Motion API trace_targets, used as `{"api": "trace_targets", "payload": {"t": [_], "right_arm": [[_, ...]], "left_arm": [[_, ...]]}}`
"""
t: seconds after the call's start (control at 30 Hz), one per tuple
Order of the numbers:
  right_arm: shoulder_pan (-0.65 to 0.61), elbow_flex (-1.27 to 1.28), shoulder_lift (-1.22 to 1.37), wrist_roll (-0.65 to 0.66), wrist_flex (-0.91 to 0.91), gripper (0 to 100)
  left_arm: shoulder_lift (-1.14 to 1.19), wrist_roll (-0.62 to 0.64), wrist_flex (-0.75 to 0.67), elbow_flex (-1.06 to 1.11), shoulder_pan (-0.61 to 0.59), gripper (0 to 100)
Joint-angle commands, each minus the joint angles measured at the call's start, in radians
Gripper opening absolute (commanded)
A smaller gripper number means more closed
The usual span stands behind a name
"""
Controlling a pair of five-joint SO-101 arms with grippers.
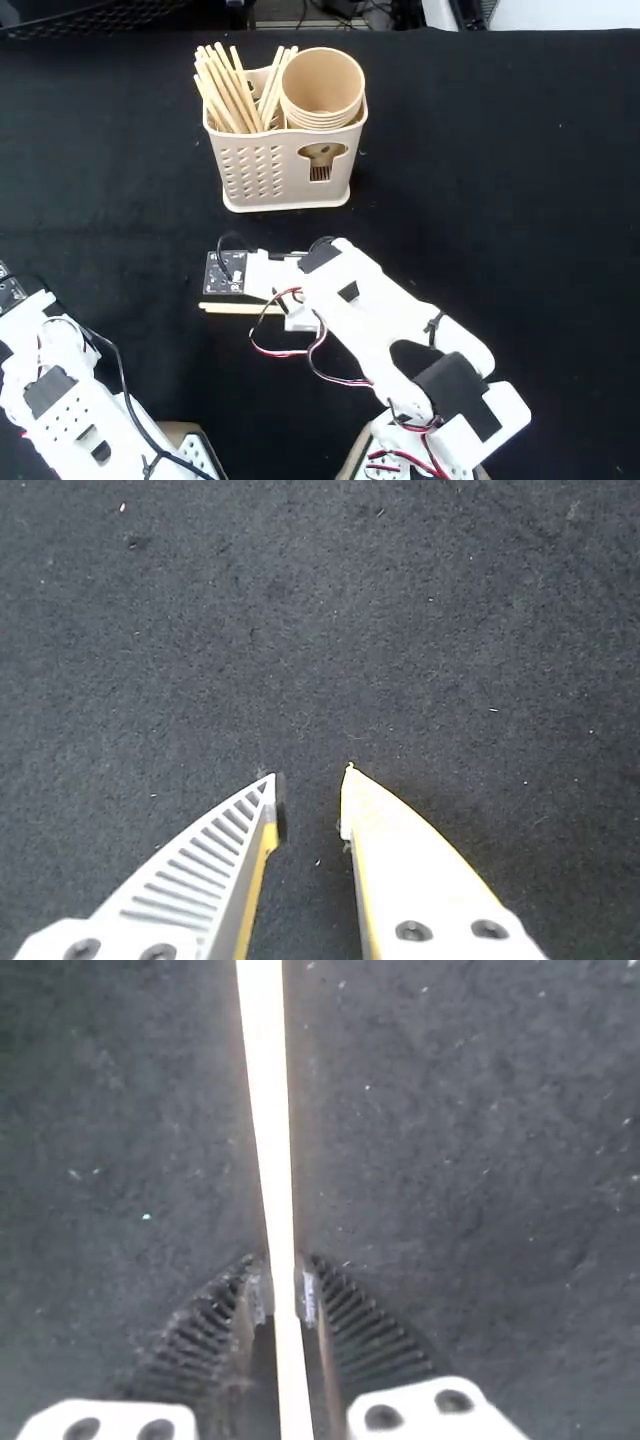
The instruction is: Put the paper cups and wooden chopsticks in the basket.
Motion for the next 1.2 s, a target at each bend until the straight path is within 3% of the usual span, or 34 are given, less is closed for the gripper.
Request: {"api": "trace_targets", "payload": {"t": [0.0,0.47,0.63,0.87,1.03,1.17], "right_arm": [[-0.002,-0.004,-0.067,-0.021,0.034,1.2],[0.026,-0.007,-0.668,-0.198,0.175,1.2],[-0.008,-0.053,-0.84,-0.367,0.132,1.2],[-0.009,-0.174,-0.814,-0.508,-0.095,1.2],[-0.009,-0.321,-0.696,-0.552,-0.265,1.2],[-0.009,-0.447,-0.565,-0.669,-0.416,1.3]], "left_arm": [[-0.012,0.002,-0.014,-0.027,0.012,12],[-0.012,0.002,-0.017,-0.027,0.012,12],[-0.012,0.002,-0.018,-0.027,0.012,12],[-0.012,0.002,-0.018,-0.027,0.012,12],[-0.012,0.002,-0.017,-0.027,0.012,12],[-0.012,0.002,-0.015,-0.027,0.012,12]]}}
